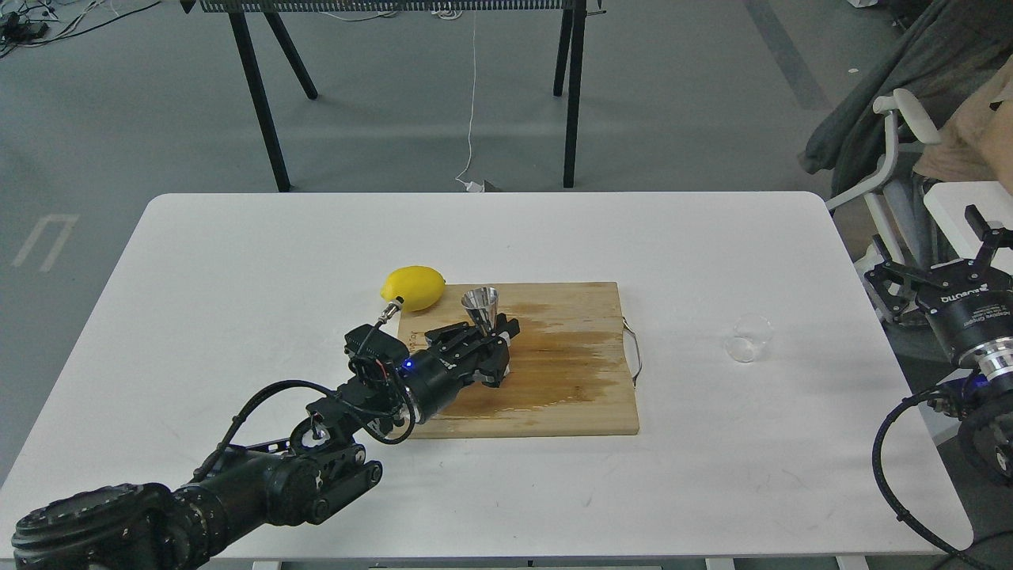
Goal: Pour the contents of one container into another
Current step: 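Lower the jigger upright onto the cutting board with the left hand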
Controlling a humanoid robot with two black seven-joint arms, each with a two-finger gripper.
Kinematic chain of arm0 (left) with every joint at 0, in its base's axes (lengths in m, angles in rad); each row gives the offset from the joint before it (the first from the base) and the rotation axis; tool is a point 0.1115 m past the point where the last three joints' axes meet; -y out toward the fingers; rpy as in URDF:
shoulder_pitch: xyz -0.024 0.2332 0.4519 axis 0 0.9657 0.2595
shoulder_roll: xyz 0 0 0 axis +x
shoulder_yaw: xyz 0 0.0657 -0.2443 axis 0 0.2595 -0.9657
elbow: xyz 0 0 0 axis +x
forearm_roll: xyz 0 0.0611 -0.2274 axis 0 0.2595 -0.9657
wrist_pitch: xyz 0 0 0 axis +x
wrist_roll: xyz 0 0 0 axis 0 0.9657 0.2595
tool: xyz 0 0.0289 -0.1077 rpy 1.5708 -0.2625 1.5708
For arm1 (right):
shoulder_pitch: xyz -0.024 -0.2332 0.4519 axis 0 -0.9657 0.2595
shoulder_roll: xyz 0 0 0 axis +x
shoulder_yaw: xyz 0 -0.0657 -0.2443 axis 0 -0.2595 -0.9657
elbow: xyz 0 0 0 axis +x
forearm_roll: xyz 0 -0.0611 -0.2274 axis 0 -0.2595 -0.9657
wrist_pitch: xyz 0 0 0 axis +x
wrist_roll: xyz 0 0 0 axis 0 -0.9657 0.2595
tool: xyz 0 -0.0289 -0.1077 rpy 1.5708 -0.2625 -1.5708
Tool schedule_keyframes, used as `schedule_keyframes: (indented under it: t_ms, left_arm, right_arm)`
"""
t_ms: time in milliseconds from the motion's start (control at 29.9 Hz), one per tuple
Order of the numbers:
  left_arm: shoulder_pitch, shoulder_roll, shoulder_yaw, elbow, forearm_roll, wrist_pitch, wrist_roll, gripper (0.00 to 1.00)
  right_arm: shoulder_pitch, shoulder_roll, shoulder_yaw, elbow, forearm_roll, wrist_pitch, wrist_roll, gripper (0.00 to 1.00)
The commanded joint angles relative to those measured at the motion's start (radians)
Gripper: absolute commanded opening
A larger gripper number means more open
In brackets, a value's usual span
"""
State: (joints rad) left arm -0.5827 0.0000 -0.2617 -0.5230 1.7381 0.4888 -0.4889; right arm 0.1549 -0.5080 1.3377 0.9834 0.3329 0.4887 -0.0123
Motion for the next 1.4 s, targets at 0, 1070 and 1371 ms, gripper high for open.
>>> schedule_keyframes:
  t_ms: [0, 1070, 1371]
  left_arm:
    - [0.000, 0.000, -0.001, 0.000, 0.000, 0.000, 0.000, 0.25]
    - [0.012, 0.000, 0.004, -0.040, 0.001, 0.000, 0.000, 0.92]
    - [0.041, 0.000, 0.006, -0.040, 0.001, 0.000, 0.000, 0.92]
  right_arm:
    - [0.000, -0.001, 0.001, 0.000, 0.000, 0.000, 0.000, 0.99]
    - [0.000, -0.001, 0.001, 0.000, 0.000, 0.000, 0.000, 0.99]
    - [0.000, -0.001, 0.001, 0.000, 0.000, 0.000, 0.000, 0.99]
